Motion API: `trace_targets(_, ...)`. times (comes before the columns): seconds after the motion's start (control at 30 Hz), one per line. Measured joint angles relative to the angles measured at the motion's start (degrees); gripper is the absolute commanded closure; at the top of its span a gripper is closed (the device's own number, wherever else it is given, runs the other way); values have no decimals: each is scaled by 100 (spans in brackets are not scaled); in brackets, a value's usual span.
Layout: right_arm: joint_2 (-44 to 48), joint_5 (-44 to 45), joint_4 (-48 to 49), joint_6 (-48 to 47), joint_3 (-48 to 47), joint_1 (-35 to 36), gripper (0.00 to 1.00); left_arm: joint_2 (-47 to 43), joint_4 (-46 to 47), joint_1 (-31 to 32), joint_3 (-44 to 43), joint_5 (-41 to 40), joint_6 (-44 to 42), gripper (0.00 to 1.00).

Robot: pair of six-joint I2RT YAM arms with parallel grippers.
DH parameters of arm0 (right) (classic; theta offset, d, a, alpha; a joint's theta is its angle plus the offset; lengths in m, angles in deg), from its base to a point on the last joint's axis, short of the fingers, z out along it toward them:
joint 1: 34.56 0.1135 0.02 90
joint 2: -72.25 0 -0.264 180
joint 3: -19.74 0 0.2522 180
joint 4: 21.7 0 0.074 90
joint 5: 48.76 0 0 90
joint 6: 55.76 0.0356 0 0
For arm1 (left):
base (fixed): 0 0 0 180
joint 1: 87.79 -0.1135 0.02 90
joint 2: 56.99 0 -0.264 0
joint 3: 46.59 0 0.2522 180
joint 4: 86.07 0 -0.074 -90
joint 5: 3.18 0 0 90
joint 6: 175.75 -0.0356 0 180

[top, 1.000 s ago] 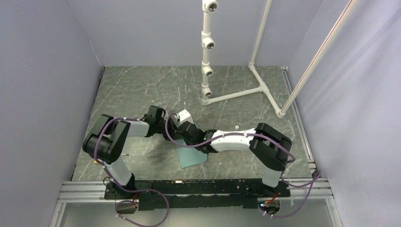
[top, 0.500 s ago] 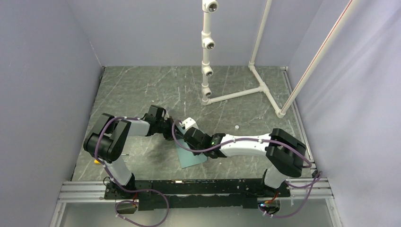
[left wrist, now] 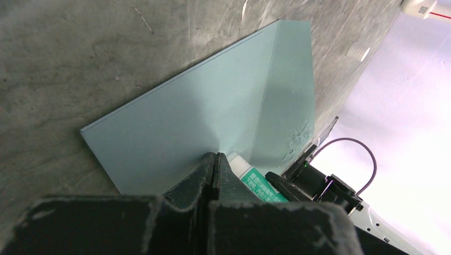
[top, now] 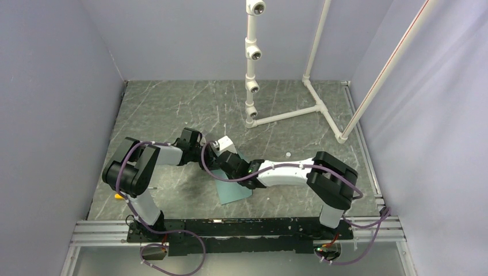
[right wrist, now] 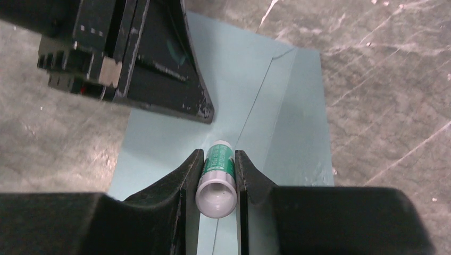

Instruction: Place the letter into the envelope and seal it

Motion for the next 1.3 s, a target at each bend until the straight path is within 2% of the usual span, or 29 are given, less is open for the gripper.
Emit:
trace_targets(0.23, -96, 76, 98, -61, -83, -28, 100, 0, 15, 0, 9, 4, 0, 97)
trace_targets(0.6, 734, -503, -621, 164, 474, 201, 100, 85, 140, 0, 9, 111, 7, 97)
trace_targets(1.1, -140, -319, -105, 72, -245, -103, 100, 120, 164, 0, -7, 160, 22, 97)
trace_targets(1.3, -127, -330, -22, 46, -210, -107, 100, 90, 168, 15, 11, 111, 24, 98)
